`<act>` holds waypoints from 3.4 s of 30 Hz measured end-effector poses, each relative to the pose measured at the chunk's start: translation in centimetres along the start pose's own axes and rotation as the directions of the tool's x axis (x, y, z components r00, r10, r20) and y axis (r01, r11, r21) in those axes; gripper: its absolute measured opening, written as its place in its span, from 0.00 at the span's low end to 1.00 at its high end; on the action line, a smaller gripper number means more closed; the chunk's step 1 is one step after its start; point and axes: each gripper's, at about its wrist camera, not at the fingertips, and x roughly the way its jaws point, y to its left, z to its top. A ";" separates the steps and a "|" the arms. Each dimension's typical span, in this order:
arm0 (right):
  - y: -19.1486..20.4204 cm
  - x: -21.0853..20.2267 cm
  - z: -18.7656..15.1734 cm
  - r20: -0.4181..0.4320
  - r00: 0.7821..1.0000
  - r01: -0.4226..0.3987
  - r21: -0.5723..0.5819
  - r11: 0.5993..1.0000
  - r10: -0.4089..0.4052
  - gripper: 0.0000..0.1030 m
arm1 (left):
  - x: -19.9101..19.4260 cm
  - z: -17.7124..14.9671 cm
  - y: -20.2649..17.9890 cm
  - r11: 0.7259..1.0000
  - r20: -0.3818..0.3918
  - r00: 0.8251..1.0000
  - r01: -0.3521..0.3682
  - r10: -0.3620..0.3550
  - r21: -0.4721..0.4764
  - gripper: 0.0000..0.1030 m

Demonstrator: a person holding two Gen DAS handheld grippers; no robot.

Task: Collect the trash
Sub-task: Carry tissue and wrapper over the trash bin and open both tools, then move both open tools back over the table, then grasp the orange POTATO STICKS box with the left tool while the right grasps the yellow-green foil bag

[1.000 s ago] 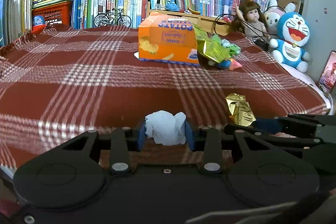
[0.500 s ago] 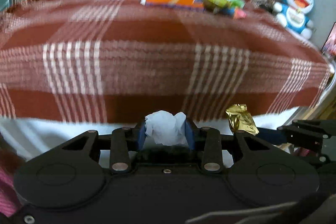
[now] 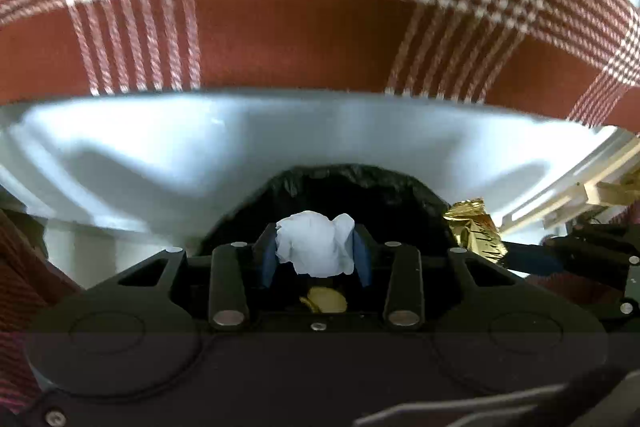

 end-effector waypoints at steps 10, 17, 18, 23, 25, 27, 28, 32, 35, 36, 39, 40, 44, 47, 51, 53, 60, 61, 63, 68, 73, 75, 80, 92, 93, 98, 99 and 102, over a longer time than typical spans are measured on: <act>-0.6 0.2 0.1 -0.001 1.000 -0.004 0.031 1.000 0.004 0.68 | -0.1 0.8 0.6 1.000 0.018 1.000 -0.004 0.005 -0.021 0.81; -1.3 -1.4 1.4 0.058 0.998 -0.008 0.052 0.999 0.005 0.72 | -2.1 2.4 0.6 1.000 0.084 0.996 -0.008 0.009 -0.004 0.86; -1.2 -1.7 1.9 0.071 0.997 -0.006 0.051 0.999 0.003 0.73 | -2.5 2.8 0.5 1.000 0.099 0.995 -0.005 0.005 -0.003 0.86; -2.2 -4.5 4.5 0.164 0.986 -0.014 0.046 0.999 0.006 0.75 | -6.1 5.8 0.3 0.999 0.210 0.977 0.024 -0.030 0.028 0.93; -2.6 -5.9 5.8 0.209 0.978 -0.016 0.042 0.999 0.007 0.75 | -7.7 7.2 0.0 0.999 0.262 0.965 0.018 -0.029 0.043 0.94; -2.9 -7.1 7.1 0.249 0.968 -0.008 0.033 0.999 0.000 0.75 | -8.7 8.7 -0.1 0.998 0.306 0.952 0.013 -0.031 0.058 0.95; -3.1 -7.5 7.7 0.266 0.964 -0.002 0.029 1.000 -0.006 0.76 | -9.3 9.7 -0.3 0.998 0.330 0.944 0.010 -0.030 0.062 0.95; -3.8 -9.1 10.5 0.338 0.940 0.046 0.008 0.999 -0.047 0.78 | -11.0 13.1 -0.5 0.999 0.402 0.915 0.026 -0.040 0.041 0.97; -4.4 -9.6 12.6 0.386 0.918 0.092 0.006 0.996 -0.087 0.80 | -11.3 16.2 -0.8 0.999 0.469 0.882 0.033 -0.042 0.029 0.99; -4.9 -9.8 13.2 0.401 0.910 0.113 0.007 0.994 -0.106 0.81 | -11.2 17.0 -0.8 0.999 0.485 0.874 0.024 -0.036 0.030 0.99; -6.0 -9.9 15.5 0.445 0.876 0.203 0.006 0.979 -0.185 0.84 | -10.8 20.2 -1.2 0.999 0.538 0.843 -0.023 0.007 0.023 0.99; -6.4 -9.9 16.2 0.458 0.864 0.229 0.008 0.973 -0.207 0.84 | -10.8 20.9 -1.4 0.999 0.554 0.832 -0.031 0.013 0.024 0.99; -8.2 -9.4 19.1 0.495 0.821 0.321 0.014 0.947 -0.286 0.85 | -10.3 23.8 -2.7 0.998 0.610 0.793 -0.031 -0.006 0.049 0.99; -9.1 -7.9 21.2 0.492 0.817 0.358 -0.026 0.933 -0.300 0.85 | -9.7 26.3 -3.2 0.999 0.636 0.770 0.033 -0.052 0.042 1.00; -8.8 -6.0 23.2 0.500 0.815 0.389 -0.100 0.916 -0.292 0.85 | -8.3 29.5 -2.2 0.987 0.629 0.775 0.144 -0.068 -0.071 1.00; -8.5 -5.0 24.1 0.508 0.812 0.403 -0.132 0.906 -0.287 0.87 | -7.2 31.2 -1.6 0.978 0.620 0.783 0.167 -0.057 -0.122 1.00; -7.7 -1.7 26.0 0.533 0.785 0.506 -0.260 0.822 -0.315 0.89 | -4.9 31.4 -2.5 0.995 0.644 0.762 0.100 -0.068 -0.013 1.00; -8.0 -1.4 26.2 0.528 0.788 0.511 -0.275 0.814 -0.317 0.89 | -4.8 31.0 -3.0 0.997 0.652 0.755 0.074 -0.078 0.034 1.00; -8.8 -1.2 26.6 0.498 0.816 0.470 -0.274 0.839 -0.294 0.76 | -4.5 30.3 -4.0 0.994 0.653 0.753 0.019 -0.083 0.105 1.00; -9.4 -1.9 25.6 0.502 0.821 0.429 -0.229 0.874 -0.271 0.51 | -3.3 29.9 -5.1 0.991 0.653 0.754 -0.020 -0.072 0.132 1.00; -9.0 -3.1 24.4 0.545 0.788 0.455 -0.200 0.868 -0.287 0.48 | -2.6 29.4 -6.6 0.988 0.657 0.751 -0.043 -0.068 0.152 1.00; -9.2 -3.6 24.2 0.568 0.765 0.475 -0.182 0.861 -0.303 0.48 | -2.8 28.8 -7.4 0.980 0.675 0.733 -0.066 -0.081 0.189 1.00; -10.4 -5.1 23.4 0.604 0.728 0.492 -0.132 0.861 -0.323 0.47 | -3.3 27.5 -8.0 0.970 0.743 0.667 -0.142 -0.053 0.197 1.00; -10.6 -5.2 22.7 0.595 0.741 0.469 -0.127 0.874 -0.311 0.48 | -2.0 29.0 -7.8 0.978 0.707 0.707 -0.135 -0.015 0.156 1.00; -10.5 -5.2 22.7 0.593 0.743 0.466 -0.128 0.875 -0.309 0.48 | -2.0 29.0 -7.8 0.977 0.707 0.707 -0.137 -0.017 0.161 1.00; -10.6 -5.0 22.4 0.587 0.752 0.451 -0.124 0.884 -0.301 0.49 | -1.8 28.3 -7.6 0.974 0.712 0.701 -0.147 -0.021 0.174 1.00; -10.5 -5.0 22.3 0.585 0.754 0.447 -0.123 0.886 -0.299 0.49 | -1.9 28.2 -7.6 0.974 0.714 0.700 -0.148 -0.020 0.173 1.00; -10.4 -5.0 22.1 0.586 0.755 0.444 -0.124 0.888 -0.296 0.49 | -2.3 27.7 -7.3 0.980 0.723 0.690 -0.125 -0.028 0.157 0.94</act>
